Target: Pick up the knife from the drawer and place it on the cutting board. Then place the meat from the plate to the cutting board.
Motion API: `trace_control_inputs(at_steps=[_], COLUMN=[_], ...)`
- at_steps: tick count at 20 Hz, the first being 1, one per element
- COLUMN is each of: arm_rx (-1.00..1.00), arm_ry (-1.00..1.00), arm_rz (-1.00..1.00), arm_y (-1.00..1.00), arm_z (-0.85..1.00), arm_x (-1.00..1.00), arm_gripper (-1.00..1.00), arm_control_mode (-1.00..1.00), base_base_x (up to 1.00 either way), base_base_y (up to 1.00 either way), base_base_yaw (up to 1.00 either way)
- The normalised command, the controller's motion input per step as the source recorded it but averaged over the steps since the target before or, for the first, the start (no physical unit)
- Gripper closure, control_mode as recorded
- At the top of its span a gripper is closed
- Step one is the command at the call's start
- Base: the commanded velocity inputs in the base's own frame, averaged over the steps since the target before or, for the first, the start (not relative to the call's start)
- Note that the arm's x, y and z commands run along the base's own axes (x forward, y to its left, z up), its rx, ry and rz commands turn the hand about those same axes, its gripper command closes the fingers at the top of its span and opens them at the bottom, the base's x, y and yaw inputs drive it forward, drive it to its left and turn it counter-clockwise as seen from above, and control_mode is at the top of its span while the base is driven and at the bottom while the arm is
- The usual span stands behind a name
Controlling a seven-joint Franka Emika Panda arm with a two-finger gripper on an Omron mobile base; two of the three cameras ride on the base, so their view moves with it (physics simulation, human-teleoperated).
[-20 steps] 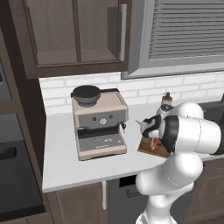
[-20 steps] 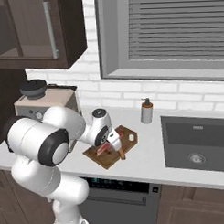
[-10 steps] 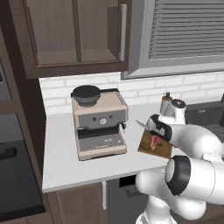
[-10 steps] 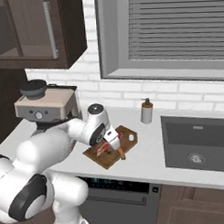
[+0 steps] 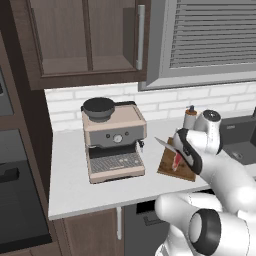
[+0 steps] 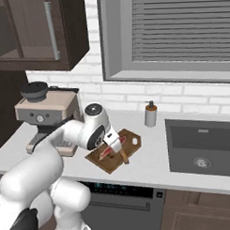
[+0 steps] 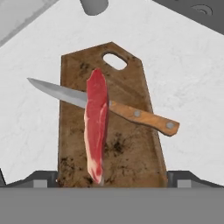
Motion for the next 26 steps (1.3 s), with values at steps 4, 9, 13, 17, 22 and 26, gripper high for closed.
trace_control_inputs(at_steps=[4, 9, 13, 17, 22, 26], arm_rx=[0.00, 0.00, 0.01, 0.00, 0.00, 0.00], arm_ry=[-0.07, -0.02, -0.02, -0.03, -0.03, 0.00], arm_rz=[0.03, 0.00, 0.00, 0.00, 0.00, 0.00], arm_y=[-0.11, -0.18, -0.22, -0.24, -0.26, -0.22], arm_z=[0.00, 0.00, 0.00, 0.00, 0.00, 0.00], arm_x=[-0.30, -0.18, -0.18, -0.24, -0.31, -0.23], arm_gripper=[-1.00, -1.00, -1.00, -1.00, -1.00, -1.00], arm_control_mode=[-1.00, -1.00, -1.00, -1.00, -1.00, -1.00], base_base_x=[0.00, 0.00, 0.00, 0.00, 0.00, 0.00], base_base_y=[0.00, 0.00, 0.00, 0.00, 0.00, 0.00], base_base_yaw=[0.00, 0.00, 0.00, 0.00, 0.00, 0.00])
